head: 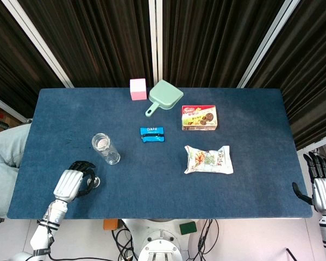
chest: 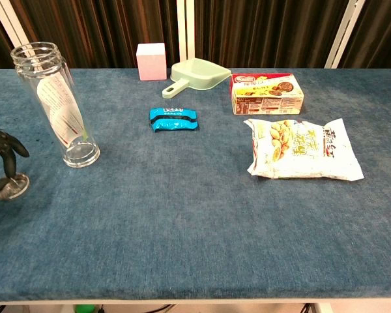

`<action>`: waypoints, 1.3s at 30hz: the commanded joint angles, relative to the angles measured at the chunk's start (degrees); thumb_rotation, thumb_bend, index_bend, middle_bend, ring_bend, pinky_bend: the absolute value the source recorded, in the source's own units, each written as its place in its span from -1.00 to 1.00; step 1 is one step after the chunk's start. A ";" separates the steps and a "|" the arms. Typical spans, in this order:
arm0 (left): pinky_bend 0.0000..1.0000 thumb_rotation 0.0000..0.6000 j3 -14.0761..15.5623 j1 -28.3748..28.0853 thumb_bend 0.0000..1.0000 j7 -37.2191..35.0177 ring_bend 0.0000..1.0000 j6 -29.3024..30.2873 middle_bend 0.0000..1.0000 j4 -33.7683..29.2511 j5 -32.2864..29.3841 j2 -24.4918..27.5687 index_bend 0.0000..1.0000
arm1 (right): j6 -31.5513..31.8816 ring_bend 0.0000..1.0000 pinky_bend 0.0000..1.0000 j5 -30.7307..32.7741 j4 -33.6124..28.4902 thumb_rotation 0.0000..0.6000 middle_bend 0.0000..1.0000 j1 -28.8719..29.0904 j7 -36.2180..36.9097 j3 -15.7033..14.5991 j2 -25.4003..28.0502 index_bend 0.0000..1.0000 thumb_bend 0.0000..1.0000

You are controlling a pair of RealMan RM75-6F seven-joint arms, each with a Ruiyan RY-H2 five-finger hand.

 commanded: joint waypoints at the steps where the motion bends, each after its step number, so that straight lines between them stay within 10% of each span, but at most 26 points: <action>1: -0.61 1.00 -1.73 -0.07 -0.18 0.00 -0.59 1.86 -0.40 -2.41 -0.12 3.05 0.17 | 0.10 -1.00 -1.00 -0.10 -0.12 1.00 -1.00 0.03 -0.07 0.03 0.08 -1.00 -0.37; 19: -0.60 1.00 -14.57 -4.13 -0.17 0.96 -0.59 1.79 -0.39 -23.56 -7.16 29.09 0.21 | 0.33 -1.00 -1.00 -0.35 -0.88 1.00 -1.00 0.26 -0.74 0.18 0.26 -1.00 -0.37; 39: -0.60 1.00 -15.23 -14.22 -0.17 0.62 -0.59 -8.82 -0.37 -21.92 -10.05 22.41 0.24 | -0.10 -1.00 -1.00 -0.27 -1.82 1.00 -1.00 0.63 -1.69 0.23 0.62 -1.00 -0.37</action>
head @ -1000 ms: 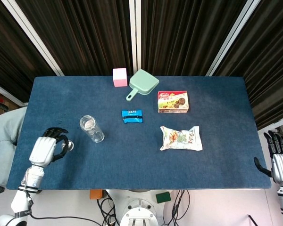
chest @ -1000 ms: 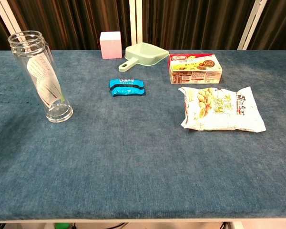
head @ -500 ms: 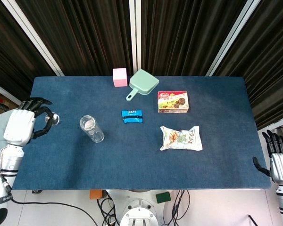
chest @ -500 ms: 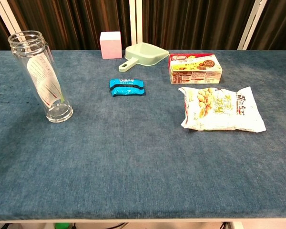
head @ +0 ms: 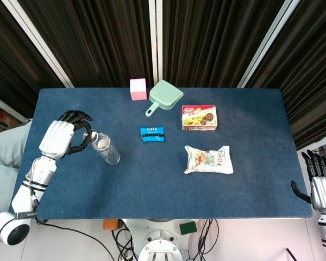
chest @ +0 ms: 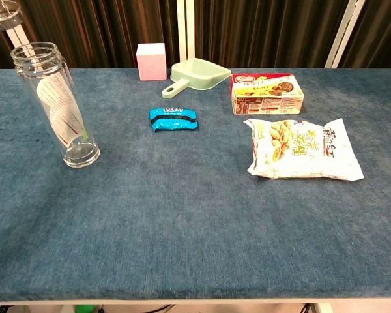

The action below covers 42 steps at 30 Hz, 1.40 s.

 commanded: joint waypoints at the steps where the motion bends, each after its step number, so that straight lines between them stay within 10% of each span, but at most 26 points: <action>1: -0.60 1.00 0.35 -0.53 -0.17 0.14 -0.59 -0.51 -0.37 0.64 -0.34 -0.62 0.24 | -0.12 -1.00 -1.00 -0.04 -0.05 1.00 -1.00 0.09 -0.10 -0.03 -0.04 -1.00 -0.37; 42: -0.61 1.00 2.81 -3.02 -0.17 -0.73 -0.59 -0.88 -0.37 5.06 -0.63 -5.51 0.27 | -0.88 -1.00 -1.00 0.52 0.49 1.00 -1.00 0.03 -0.20 -0.27 -0.36 -1.00 -0.37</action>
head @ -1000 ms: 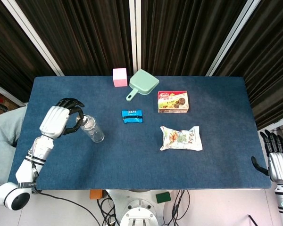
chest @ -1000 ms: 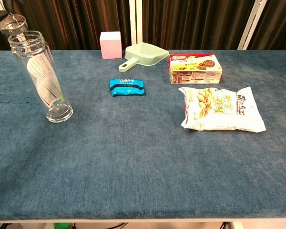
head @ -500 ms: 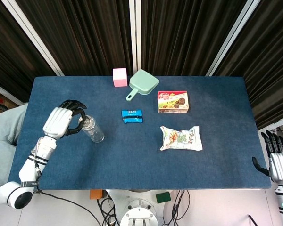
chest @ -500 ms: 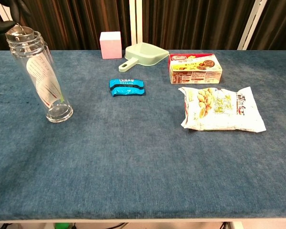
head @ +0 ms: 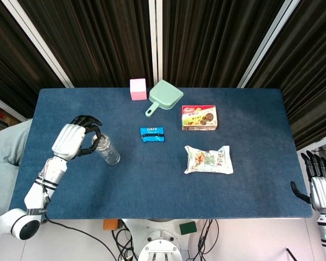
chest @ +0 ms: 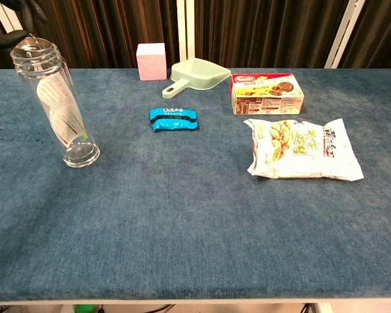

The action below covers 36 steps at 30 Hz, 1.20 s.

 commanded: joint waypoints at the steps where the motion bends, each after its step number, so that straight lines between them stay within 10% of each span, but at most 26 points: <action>1: -0.61 1.00 0.06 -0.07 -0.17 -0.01 -0.59 -0.06 -0.37 0.18 -0.13 -0.13 0.27 | -0.08 -1.00 -1.00 0.03 0.05 1.00 -1.00 0.01 0.06 -0.01 -0.02 -1.00 -0.37; 19: -0.61 1.00 0.59 -0.23 -0.17 0.16 -0.59 0.07 -0.37 0.68 -0.20 -0.25 0.25 | -0.48 -1.00 -1.00 0.18 0.76 1.00 -1.00 0.12 0.53 -0.01 -0.37 -1.00 -0.37; 30: -0.62 1.00 1.27 -0.08 -0.20 -2.18 -0.59 0.30 -0.38 1.35 1.67 0.49 -0.61 | -0.69 -1.00 -1.00 0.31 0.99 1.00 -1.00 0.18 0.62 0.02 -0.49 -1.00 -0.37; 36: -0.62 1.00 1.17 0.35 -0.21 -3.58 -0.59 1.51 -0.38 1.51 2.47 0.77 -0.69 | -0.59 -1.00 -1.00 0.24 0.84 1.00 -1.00 0.18 0.54 0.03 -0.40 -1.00 -0.37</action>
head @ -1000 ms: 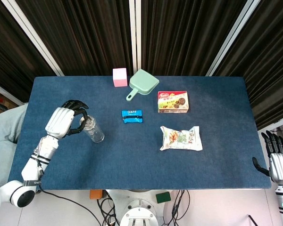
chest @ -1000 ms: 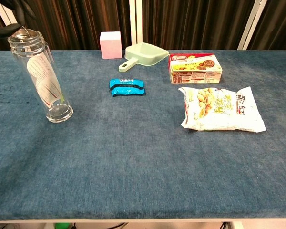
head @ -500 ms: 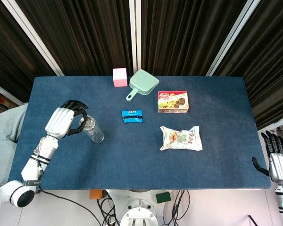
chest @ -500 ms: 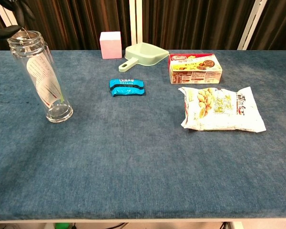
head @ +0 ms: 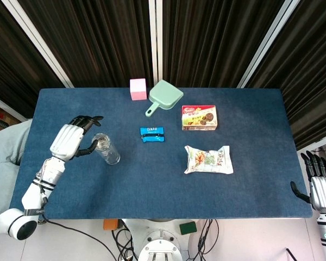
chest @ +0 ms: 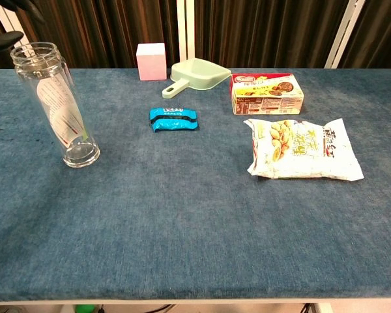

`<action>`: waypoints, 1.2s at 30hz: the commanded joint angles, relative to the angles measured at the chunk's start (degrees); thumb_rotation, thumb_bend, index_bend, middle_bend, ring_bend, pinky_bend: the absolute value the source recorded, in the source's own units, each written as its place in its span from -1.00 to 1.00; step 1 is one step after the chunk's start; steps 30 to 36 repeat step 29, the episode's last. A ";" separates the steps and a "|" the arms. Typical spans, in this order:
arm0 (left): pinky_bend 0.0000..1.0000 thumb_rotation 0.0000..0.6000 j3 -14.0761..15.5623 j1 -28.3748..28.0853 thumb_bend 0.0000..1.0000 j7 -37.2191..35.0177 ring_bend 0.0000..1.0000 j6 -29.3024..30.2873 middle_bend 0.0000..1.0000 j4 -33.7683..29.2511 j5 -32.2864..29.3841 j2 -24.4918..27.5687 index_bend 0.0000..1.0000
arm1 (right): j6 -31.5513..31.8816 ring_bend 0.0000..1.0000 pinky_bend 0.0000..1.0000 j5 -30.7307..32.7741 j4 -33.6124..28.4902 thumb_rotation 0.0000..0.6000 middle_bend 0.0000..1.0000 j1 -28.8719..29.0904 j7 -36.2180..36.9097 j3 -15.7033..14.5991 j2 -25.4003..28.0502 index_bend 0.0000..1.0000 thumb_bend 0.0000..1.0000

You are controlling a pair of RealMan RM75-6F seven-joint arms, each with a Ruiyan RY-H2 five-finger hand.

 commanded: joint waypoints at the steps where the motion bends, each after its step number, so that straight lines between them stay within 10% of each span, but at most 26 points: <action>1: -0.62 1.00 -0.05 0.23 -0.21 -0.56 -0.59 0.53 -0.38 -0.09 0.43 0.28 -0.68 | 0.05 -1.00 -1.00 -0.03 -0.09 1.00 -1.00 0.01 -0.06 0.01 0.04 -1.00 -0.37; 14: -0.61 0.99 3.49 10.47 -0.50 3.81 -0.59 19.98 -0.40 -0.27 10.37 1.87 -0.58 | 0.61 -1.00 -1.00 0.47 -0.35 1.00 -1.00 -0.37 0.50 0.40 0.47 -1.00 -0.37; 19: -0.62 0.32 9.43 19.01 -0.65 4.42 -0.60 27.16 -0.43 5.80 11.42 -0.98 -0.54 | 0.26 -1.00 -1.00 0.65 0.51 1.00 -1.00 -0.30 0.61 0.40 0.10 -1.00 -0.37; 24: -0.68 -0.90 13.85 23.95 -0.86 9.65 -0.88 24.63 -0.77 9.59 7.17 -2.37 -0.60 | 0.33 -1.00 -1.00 0.76 0.64 1.00 -1.00 -0.33 -0.22 0.44 -0.43 -1.00 -0.38; 36: -0.75 -1.00 14.08 26.72 -0.89 8.65 -1.00 26.88 -0.91 15.21 7.49 -5.36 -0.73 | 0.77 -1.00 -1.00 0.30 -0.03 1.00 -1.00 -0.34 -1.03 0.35 -0.41 -1.00 -0.39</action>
